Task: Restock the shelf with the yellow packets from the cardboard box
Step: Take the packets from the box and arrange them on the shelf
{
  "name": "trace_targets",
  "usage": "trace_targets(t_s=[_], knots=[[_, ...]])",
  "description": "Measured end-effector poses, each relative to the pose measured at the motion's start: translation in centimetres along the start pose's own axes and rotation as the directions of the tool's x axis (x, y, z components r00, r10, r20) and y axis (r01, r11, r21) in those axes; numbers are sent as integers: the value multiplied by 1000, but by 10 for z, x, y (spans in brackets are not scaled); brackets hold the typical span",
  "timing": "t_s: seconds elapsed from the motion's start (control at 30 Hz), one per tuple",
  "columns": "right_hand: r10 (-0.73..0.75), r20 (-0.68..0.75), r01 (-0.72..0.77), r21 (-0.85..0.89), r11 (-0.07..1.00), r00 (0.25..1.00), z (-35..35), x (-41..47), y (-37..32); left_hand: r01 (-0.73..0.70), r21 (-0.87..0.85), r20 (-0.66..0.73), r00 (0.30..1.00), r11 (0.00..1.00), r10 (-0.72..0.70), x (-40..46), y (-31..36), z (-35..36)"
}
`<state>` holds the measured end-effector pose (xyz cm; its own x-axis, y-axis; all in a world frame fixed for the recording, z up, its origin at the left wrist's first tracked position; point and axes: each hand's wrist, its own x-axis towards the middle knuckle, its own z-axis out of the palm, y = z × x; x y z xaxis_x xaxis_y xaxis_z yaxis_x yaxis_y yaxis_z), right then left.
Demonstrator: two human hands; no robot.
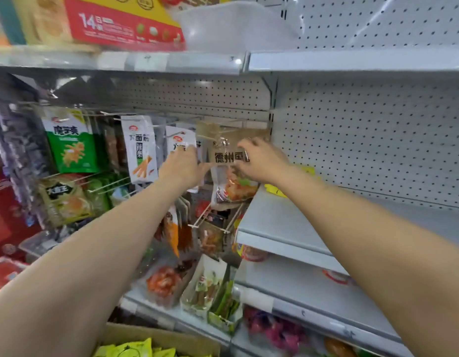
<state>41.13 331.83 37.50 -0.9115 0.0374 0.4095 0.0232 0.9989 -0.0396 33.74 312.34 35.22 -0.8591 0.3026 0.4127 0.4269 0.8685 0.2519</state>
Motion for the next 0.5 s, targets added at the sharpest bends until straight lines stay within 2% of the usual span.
trace_targets(t_s=[0.27,0.5], knots=[[-128,64,123,80,989,990,16,-28,-112,153,101,-24,988,983,-152,-86,-92,-50],[-203,191,183,119,976,960,62,-47,-167,234,137,39,970,962,-241,-145,-139,-45]])
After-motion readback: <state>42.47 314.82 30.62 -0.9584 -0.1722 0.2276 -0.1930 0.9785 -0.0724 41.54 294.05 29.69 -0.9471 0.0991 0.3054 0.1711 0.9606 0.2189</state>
